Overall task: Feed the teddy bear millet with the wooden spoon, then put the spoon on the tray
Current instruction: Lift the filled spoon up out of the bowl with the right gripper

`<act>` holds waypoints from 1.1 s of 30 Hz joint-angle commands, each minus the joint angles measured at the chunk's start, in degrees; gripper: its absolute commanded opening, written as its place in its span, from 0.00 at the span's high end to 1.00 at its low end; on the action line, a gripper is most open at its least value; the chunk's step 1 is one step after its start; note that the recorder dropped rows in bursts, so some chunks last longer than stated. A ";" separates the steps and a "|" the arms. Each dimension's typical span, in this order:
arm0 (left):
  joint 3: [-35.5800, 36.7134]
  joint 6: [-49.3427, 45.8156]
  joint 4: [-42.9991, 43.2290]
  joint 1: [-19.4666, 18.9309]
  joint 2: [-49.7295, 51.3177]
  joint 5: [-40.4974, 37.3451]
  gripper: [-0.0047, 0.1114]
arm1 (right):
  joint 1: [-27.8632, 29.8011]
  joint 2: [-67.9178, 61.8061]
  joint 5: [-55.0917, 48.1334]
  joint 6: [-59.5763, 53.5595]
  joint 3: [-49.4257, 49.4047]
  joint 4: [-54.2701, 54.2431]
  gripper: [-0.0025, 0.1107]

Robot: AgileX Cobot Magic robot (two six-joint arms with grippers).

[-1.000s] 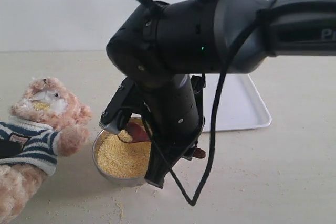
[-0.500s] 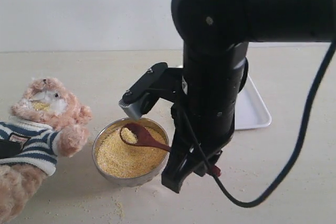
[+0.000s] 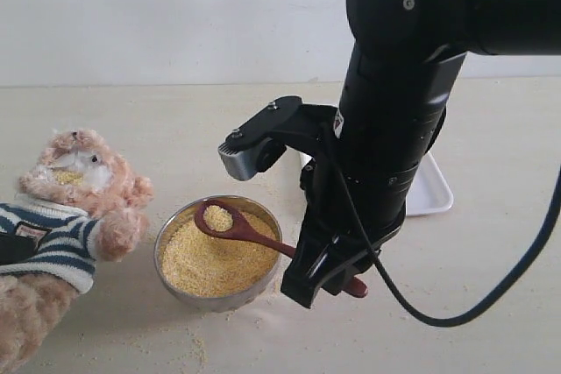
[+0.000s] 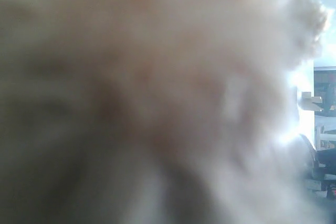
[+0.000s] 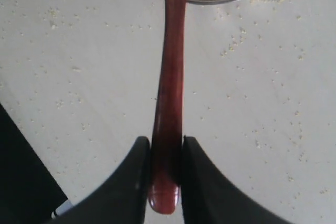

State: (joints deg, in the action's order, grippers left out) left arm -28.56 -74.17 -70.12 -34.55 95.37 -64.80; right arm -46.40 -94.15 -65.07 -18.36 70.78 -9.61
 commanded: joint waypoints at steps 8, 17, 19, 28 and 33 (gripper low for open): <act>-0.18 -0.49 -1.00 -0.20 -0.09 -1.02 0.92 | 0.22 0.59 -0.67 1.83 -0.34 1.66 0.98; -0.18 -0.49 -1.00 -0.20 -0.09 -1.02 0.92 | 0.10 0.59 -0.34 1.46 -0.34 1.70 0.98; -0.18 -0.49 -1.00 -0.20 -0.09 -1.02 0.92 | 0.10 0.59 0.03 1.83 -0.34 1.85 0.98; -0.18 -0.49 -1.00 -0.20 -0.09 -1.02 0.92 | 0.10 0.59 3.24 4.81 -2.99 2.61 0.98; -0.18 -0.49 -1.00 -0.20 -0.09 -1.02 0.92 | -0.45 0.59 4.21 6.69 -2.99 3.03 0.98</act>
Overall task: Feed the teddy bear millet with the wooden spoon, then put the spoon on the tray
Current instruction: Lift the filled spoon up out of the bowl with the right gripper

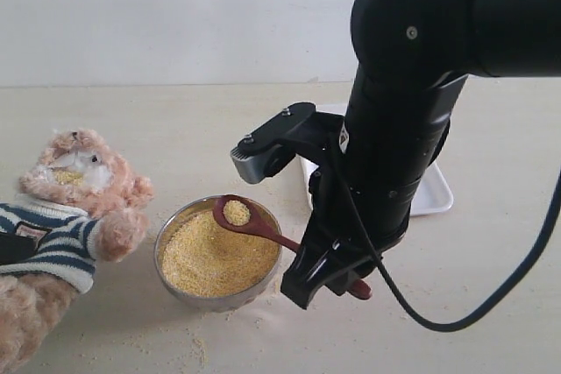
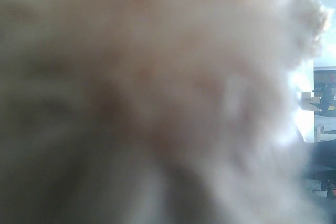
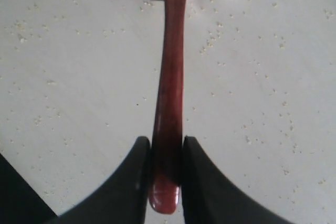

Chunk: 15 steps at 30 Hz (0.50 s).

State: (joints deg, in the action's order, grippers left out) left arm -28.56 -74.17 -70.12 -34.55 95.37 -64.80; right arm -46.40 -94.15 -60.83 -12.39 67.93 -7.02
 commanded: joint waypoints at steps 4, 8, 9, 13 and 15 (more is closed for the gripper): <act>-0.18 -0.49 -1.00 -0.20 -0.09 -1.02 0.92 | -1.25 0.59 -0.27 1.35 -0.14 0.32 0.98; -0.18 -0.49 -1.00 -0.20 -0.09 -1.02 0.92 | -1.51 0.59 -1.85 1.48 -0.14 0.08 0.98; -0.18 -0.49 -1.00 -0.20 -0.09 -1.02 0.92 | -1.51 0.59 -2.15 1.48 -0.14 0.08 0.98; -0.18 -0.49 -1.00 -0.20 -0.09 -1.02 0.92 | -1.51 0.59 -3.31 1.37 0.16 0.08 0.98; -0.18 -0.49 -1.00 -0.20 -0.09 -1.02 0.92 | -1.51 0.86 -3.14 1.22 0.16 -0.01 0.98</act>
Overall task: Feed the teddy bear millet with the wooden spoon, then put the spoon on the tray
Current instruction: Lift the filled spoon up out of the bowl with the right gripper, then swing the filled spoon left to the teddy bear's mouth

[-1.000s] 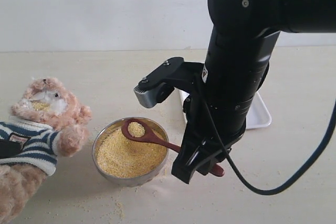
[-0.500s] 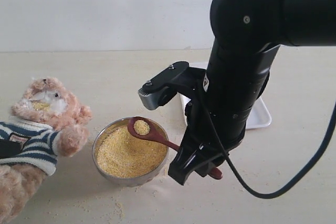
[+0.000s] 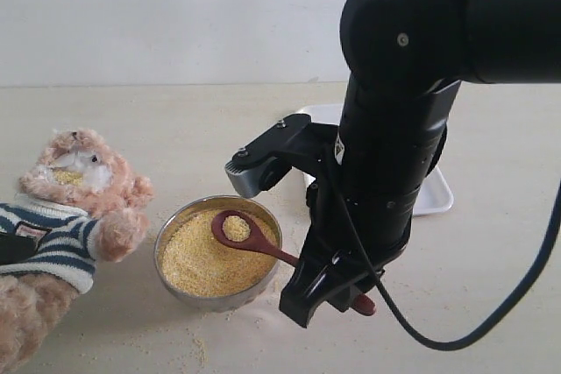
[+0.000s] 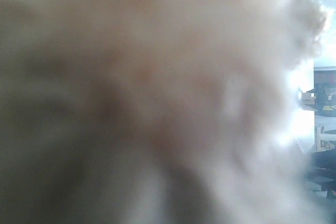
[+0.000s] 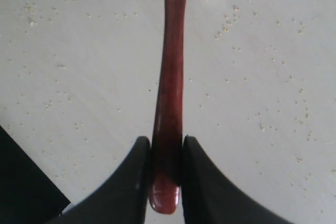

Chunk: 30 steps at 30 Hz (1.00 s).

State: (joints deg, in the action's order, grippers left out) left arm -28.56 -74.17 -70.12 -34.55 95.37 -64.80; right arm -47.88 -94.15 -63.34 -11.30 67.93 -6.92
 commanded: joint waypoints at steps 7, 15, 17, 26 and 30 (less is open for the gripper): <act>-0.18 -0.49 -1.00 -0.20 -0.09 -1.02 0.92 | -0.03 2.05 3.52 4.15 0.03 2.40 0.98; -0.18 -0.49 -1.00 -0.20 -0.09 -1.02 0.92 | -0.69 2.80 1.78 6.93 0.03 4.22 0.98; -0.18 -0.49 -1.00 -0.20 -0.09 -1.02 0.92 | -0.92 2.92 0.64 6.71 0.03 3.82 0.98; -0.18 -0.49 -1.00 -0.20 -0.09 -1.02 0.92 | -3.79 2.54 -3.39 4.45 2.72 1.71 0.98; -0.18 -0.49 -1.00 -0.20 -0.09 -1.02 0.92 | -5.45 1.21 -6.50 4.45 9.13 3.05 0.98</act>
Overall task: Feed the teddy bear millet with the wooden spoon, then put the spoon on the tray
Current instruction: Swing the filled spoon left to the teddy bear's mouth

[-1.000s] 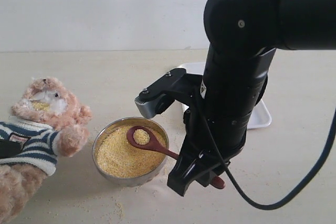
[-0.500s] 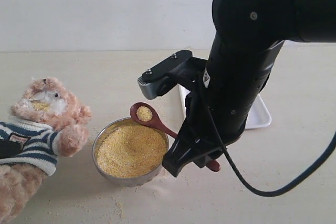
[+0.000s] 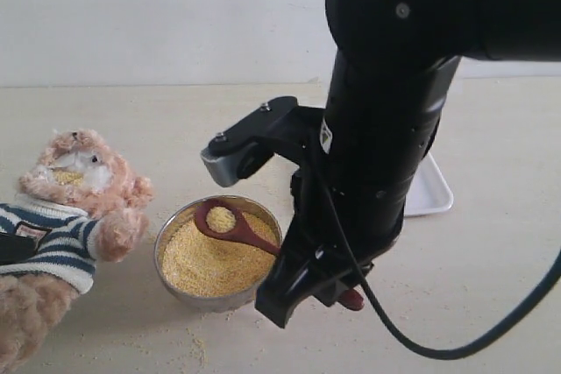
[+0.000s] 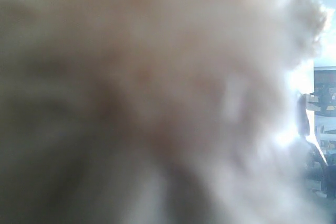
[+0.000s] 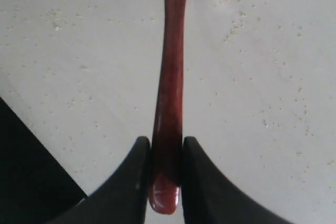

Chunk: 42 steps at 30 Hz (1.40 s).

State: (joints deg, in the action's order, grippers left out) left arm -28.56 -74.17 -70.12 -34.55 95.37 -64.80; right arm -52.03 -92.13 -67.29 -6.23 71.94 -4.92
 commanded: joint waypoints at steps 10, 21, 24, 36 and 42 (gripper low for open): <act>-0.18 -0.49 -1.00 -0.20 -0.09 -1.02 0.92 | -5.45 -9.37 -2.67 -1.81 19.49 3.38 0.98; -0.18 -0.49 -1.00 -0.20 -0.09 -1.02 0.92 | -5.80 -18.75 -2.67 -4.16 30.55 7.49 0.98; -0.18 -0.49 -1.00 -0.20 -0.09 -1.02 0.92 | -5.80 -20.64 -2.67 -4.85 32.73 9.59 0.98; -0.18 -0.49 -1.00 -0.20 -0.09 -1.02 0.92 | -6.48 -25.29 -2.67 -6.78 36.14 17.93 0.98; -0.18 -0.49 -1.00 -0.20 -0.09 -1.02 0.92 | -7.07 -25.66 -1.96 -7.98 36.14 18.90 0.98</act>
State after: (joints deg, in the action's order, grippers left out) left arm -28.56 -74.17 -70.12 -34.55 95.37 -64.80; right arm -58.89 -117.72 -69.78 -13.46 107.62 13.11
